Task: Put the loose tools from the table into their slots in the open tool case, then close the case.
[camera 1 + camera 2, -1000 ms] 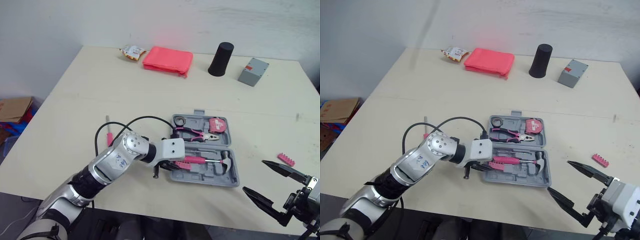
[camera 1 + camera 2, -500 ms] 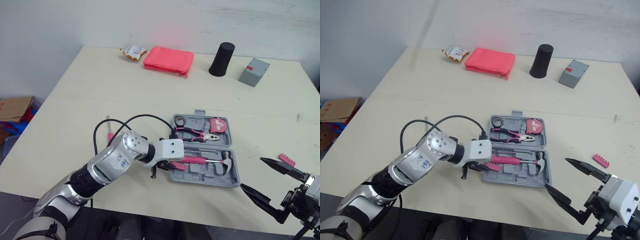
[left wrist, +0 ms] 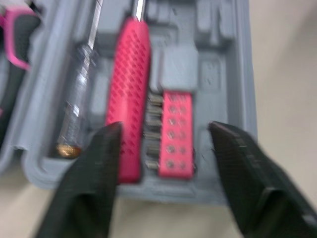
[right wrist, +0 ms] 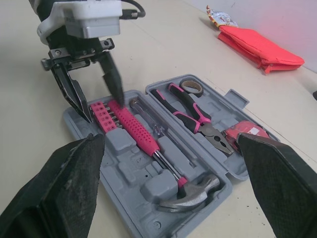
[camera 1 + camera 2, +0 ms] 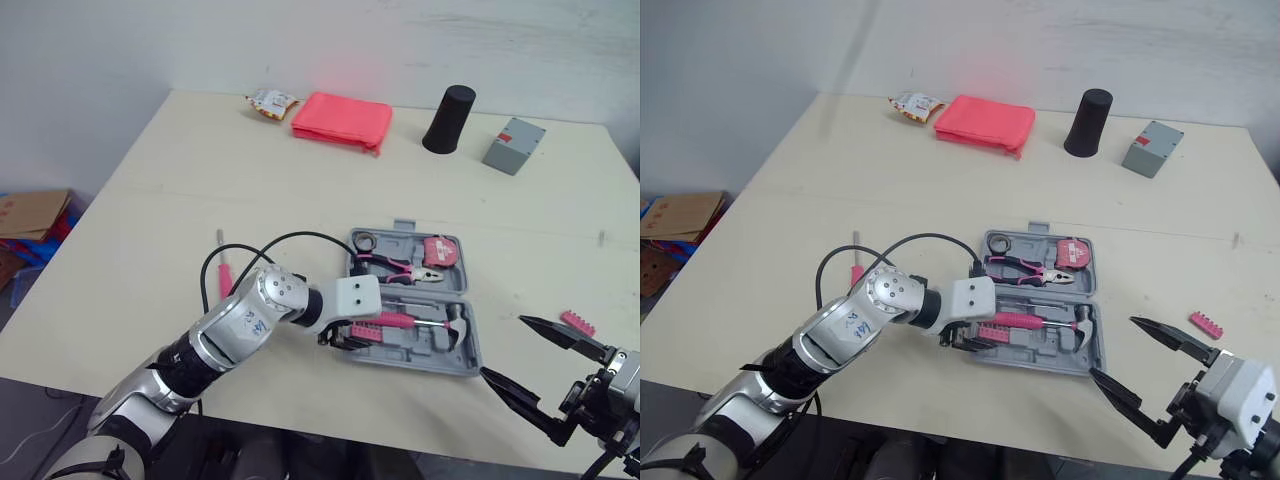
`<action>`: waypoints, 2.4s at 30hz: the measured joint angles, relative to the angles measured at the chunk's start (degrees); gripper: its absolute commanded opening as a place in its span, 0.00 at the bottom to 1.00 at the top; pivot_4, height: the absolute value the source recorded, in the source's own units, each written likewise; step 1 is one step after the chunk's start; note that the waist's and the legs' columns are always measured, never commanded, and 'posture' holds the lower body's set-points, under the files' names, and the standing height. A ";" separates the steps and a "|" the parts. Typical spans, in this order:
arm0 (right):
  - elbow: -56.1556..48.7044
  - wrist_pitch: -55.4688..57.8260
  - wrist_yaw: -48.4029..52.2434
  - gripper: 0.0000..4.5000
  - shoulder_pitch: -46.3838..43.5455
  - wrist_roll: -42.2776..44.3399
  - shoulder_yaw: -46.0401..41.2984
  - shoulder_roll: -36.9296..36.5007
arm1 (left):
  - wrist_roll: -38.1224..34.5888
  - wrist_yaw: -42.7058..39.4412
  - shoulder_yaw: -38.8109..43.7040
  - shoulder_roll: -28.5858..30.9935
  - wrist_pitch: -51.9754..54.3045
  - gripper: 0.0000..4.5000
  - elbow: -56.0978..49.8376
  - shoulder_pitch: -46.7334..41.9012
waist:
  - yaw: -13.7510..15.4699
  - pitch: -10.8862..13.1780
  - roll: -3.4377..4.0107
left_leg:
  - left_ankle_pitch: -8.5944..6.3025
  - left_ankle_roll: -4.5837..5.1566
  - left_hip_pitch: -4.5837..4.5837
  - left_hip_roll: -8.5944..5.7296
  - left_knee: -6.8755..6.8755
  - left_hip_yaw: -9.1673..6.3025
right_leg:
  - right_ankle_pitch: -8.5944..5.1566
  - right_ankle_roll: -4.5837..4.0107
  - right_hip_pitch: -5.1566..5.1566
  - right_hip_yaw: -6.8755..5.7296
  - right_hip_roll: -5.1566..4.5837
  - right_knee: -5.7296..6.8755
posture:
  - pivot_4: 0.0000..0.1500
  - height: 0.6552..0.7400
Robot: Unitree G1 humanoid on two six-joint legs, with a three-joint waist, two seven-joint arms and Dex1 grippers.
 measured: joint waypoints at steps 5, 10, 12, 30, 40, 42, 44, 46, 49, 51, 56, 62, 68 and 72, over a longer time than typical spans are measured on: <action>0.38 2.11 -0.60 1.00 -1.38 1.25 1.44 0.01 | -4.81 -4.84 5.82 2.81 -4.16 0.75 -3.24 -0.12 | -0.32 -0.01 0.02 | 0.01 -0.05 0.00 0.00 -0.02 0.01 | -0.01 0.00 -0.03 0.00 0.03 -0.01 | 1.00 1.00; 2.49 0.99 0.72 1.00 -0.62 0.57 1.94 1.34 | -6.05 -7.37 9.68 4.22 -17.75 0.37 0.65 6.46 | -0.30 0.00 0.01 | 0.01 -0.04 0.00 0.00 -0.01 0.02 | -0.01 0.00 -0.03 0.01 0.03 -0.04 | 1.00 1.00; 4.70 -0.79 1.84 1.00 -0.20 -0.41 2.09 2.70 | -4.96 -8.17 9.32 4.99 -21.51 0.15 3.70 8.26 | -0.31 0.01 0.00 | -0.01 -0.01 0.00 -0.01 0.00 0.02 | 0.00 0.00 -0.03 0.01 0.03 -0.03 | 1.00 1.00; 14.16 -12.01 7.07 1.00 1.25 -3.29 2.21 5.44 | 5.16 -5.86 1.22 2.42 -22.08 0.01 8.96 6.47 | 0.33 -0.28 0.08 | -0.19 0.24 0.11 0.00 -0.04 0.04 | 0.00 -0.05 0.32 0.02 -0.06 0.03 | 1.00 1.00; 14.98 -11.96 6.21 1.00 3.37 -2.85 -2.21 3.74 | -6.47 -7.32 13.93 -1.15 -29.28 0.01 9.85 17.20 | -0.30 -0.45 0.54 | -0.03 0.34 0.05 -0.03 -0.07 -0.04 | 0.03 -0.29 -0.22 -0.22 -0.30 0.41 | 1.00 1.00; 18.22 -12.09 7.09 1.00 4.92 -1.50 -7.44 2.50 | -10.78 -9.90 22.31 1.28 -37.13 0.20 9.83 20.01 | -0.42 -0.35 0.39 | -0.06 0.30 0.00 -0.05 -0.12 0.00 | 0.00 -0.34 -0.29 -0.22 -0.29 0.36 | 1.00 1.00; 22.08 -12.13 9.28 1.00 7.10 0.10 -11.09 2.37 | -12.91 -9.16 29.04 3.51 -39.57 0.39 9.89 21.72 | -0.35 -0.34 0.36 | -0.11 0.32 -0.01 -0.06 -0.23 0.00 | 0.00 -0.35 -0.26 -0.22 -0.29 0.15 | 1.00 1.00; 26.56 -13.08 11.16 1.00 8.95 1.10 -15.38 2.35 | -13.09 -7.70 35.09 8.20 -40.00 0.58 11.40 24.16 | -0.39 -0.33 0.35 | -0.12 0.34 0.01 -0.09 -0.42 0.04 | 0.00 -0.34 -0.26 -0.21 -0.32 -0.04 | 1.00 1.00; 34.18 -15.87 11.93 1.00 9.55 1.39 -21.45 2.37 | -11.51 -6.63 41.76 13.92 -42.84 0.88 17.55 27.65 | -0.46 -0.29 0.29 | -0.18 0.33 0.02 -0.13 -0.60 0.10 | -0.02 -0.37 -0.27 -0.20 -0.40 -0.22 | 1.00 1.00; 36.93 -16.88 11.84 1.00 9.58 1.31 -22.85 2.36 | -11.10 -6.05 43.60 14.68 -43.92 0.99 20.25 28.20 | -0.49 -0.27 0.25 | -0.19 0.34 0.03 -0.15 -0.66 0.13 | -0.02 -0.37 -0.27 -0.20 -0.45 -0.25 | 1.00 1.00; 51.66 -22.46 7.38 1.00 7.28 0.53 -28.14 2.76 | -10.05 -1.74 51.69 19.38 -52.28 0.99 39.57 27.25 | -0.51 -0.07 -0.12 | -0.17 0.29 -0.02 -0.16 -0.80 0.14 | -0.08 -0.48 -0.54 -0.27 -0.50 -0.15 | 1.00 1.00; 69.80 -29.47 1.39 1.00 7.42 -0.65 -32.54 4.82 | -10.17 6.34 63.09 24.86 -60.42 0.99 60.25 26.63 | -0.64 -0.08 -0.09 | -0.21 0.19 -0.05 -0.20 -0.97 0.22 | -0.19 -0.65 -0.72 -0.32 -0.63 0.03 | 1.00 1.00; 70.42 -31.10 1.76 1.00 7.04 -0.39 -31.59 7.20 | -11.55 5.84 64.31 23.97 -60.56 0.99 63.88 26.08 | -0.71 -0.10 -0.22 | -0.17 -0.05 0.03 -0.22 -0.94 0.21 | -0.09 -0.46 -0.70 -0.33 -0.69 0.24 | 1.00 1.00; 66.60 -30.49 2.36 1.00 5.35 0.10 -29.04 7.19 | -12.81 4.08 62.18 21.04 -59.43 0.99 58.94 24.59 | -0.71 -0.11 -0.25 | 0.03 -0.06 0.03 -0.24 -0.93 0.21 | 0.12 -0.39 -0.69 -0.33 -0.74 0.29 | 1.00 1.00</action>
